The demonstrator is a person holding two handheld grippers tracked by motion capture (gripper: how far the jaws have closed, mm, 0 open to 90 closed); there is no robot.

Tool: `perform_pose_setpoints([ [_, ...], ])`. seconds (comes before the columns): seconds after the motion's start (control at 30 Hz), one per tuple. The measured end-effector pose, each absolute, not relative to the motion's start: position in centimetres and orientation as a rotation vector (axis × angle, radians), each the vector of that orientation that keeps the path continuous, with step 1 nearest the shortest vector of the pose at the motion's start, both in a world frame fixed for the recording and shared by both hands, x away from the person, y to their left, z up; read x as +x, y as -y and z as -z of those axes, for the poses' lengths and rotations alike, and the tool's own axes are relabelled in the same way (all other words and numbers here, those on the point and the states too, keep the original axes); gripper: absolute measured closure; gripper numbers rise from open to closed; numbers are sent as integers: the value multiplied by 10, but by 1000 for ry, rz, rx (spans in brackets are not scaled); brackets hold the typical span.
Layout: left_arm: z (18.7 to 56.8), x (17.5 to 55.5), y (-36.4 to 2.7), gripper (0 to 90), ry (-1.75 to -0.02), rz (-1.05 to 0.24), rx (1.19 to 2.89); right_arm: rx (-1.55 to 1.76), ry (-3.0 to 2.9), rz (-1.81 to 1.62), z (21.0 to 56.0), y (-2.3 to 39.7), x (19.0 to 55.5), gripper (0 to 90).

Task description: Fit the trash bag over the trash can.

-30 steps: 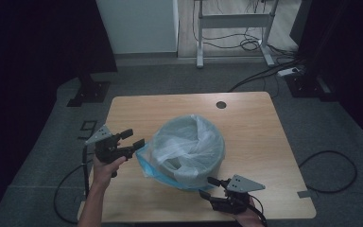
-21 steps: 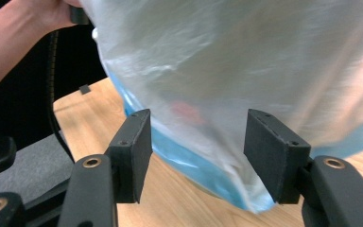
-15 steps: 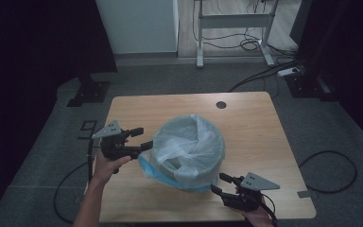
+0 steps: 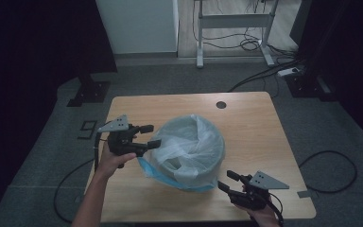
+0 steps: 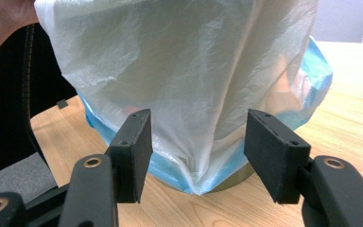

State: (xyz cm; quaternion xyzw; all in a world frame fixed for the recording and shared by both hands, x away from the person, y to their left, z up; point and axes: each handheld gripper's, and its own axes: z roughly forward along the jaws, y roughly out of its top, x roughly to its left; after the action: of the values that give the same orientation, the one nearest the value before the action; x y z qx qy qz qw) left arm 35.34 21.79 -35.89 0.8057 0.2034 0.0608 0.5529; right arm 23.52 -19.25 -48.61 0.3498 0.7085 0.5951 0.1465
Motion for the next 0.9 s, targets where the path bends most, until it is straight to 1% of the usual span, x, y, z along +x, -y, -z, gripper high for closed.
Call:
perform_pose_setpoints([
  [0.2, 353, 365, -202, 334, -419, -99, 1994, 1013, -2033, -1712, 486, 195, 236, 418],
  [0.43, 350, 376, -182, 336, -378, -55, 2109, 1026, -2026, -1712, 487, 197, 236, 418],
  [0.53, 349, 377, -176, 341, -362, -47, 2150, 1029, -2023, -1711, 487, 198, 236, 418],
  [0.63, 350, 378, -167, 355, -352, -61, 2236, 1032, -2017, -1712, 486, 198, 236, 420],
  [0.67, 350, 378, -164, 375, -351, -69, 2275, 1033, -2016, -1713, 486, 198, 236, 421],
  [0.8, 351, 380, -151, 502, -337, -73, 2383, 1035, -2012, -1713, 486, 199, 236, 425],
  [0.9, 353, 380, -141, 552, -322, -71, 2448, 1034, -2009, -1713, 486, 199, 236, 426],
])
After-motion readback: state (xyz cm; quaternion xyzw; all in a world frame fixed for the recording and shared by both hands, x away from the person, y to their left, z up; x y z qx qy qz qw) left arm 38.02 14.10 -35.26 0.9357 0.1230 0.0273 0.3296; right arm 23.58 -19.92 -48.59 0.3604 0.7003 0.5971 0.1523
